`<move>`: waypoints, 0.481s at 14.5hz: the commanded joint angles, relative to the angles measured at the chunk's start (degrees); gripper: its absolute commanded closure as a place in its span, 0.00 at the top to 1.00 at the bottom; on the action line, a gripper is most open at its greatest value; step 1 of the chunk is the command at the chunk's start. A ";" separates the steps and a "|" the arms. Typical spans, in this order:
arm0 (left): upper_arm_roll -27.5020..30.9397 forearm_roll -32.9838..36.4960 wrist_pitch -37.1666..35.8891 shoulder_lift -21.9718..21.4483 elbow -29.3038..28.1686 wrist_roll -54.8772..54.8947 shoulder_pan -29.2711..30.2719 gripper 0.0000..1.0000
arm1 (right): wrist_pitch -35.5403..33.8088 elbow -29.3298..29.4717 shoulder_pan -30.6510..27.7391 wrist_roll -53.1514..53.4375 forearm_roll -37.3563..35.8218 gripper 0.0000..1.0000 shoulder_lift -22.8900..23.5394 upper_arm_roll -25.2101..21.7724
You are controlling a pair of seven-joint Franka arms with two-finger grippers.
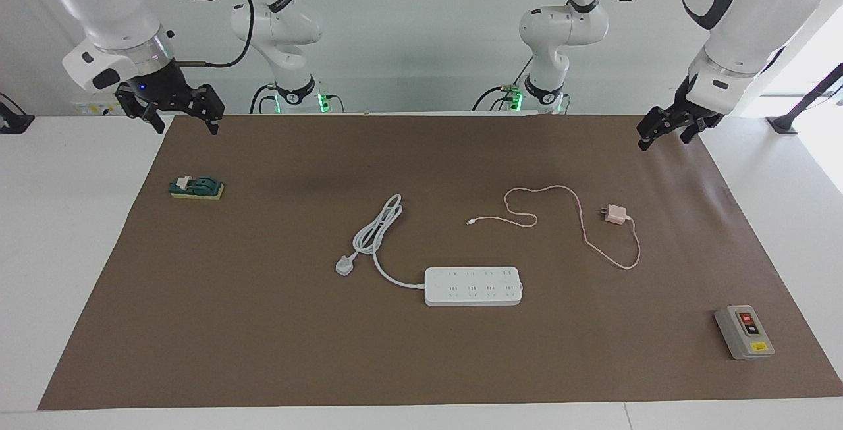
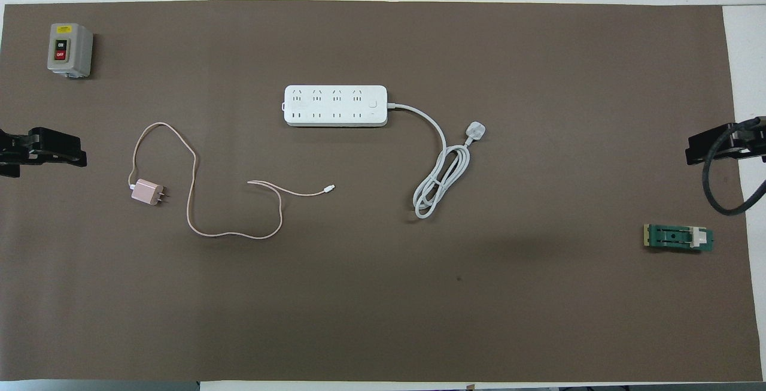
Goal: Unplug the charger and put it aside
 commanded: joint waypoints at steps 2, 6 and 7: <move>0.36 0.97 -1.42 0.67 1.38 1.47 -1.08 1.00 | 0.32 -1.63 -0.90 0.97 1.14 1.00 -1.44 0.74; 0.27 0.79 -1.42 0.67 1.38 5.58 -2.22 1.00 | 0.41 -1.63 -0.81 0.97 1.14 1.00 -1.44 0.83; 0.18 0.70 -1.51 0.58 1.29 7.16 -2.23 1.00 | 0.41 -1.63 -0.89 0.97 1.23 1.00 -1.44 0.91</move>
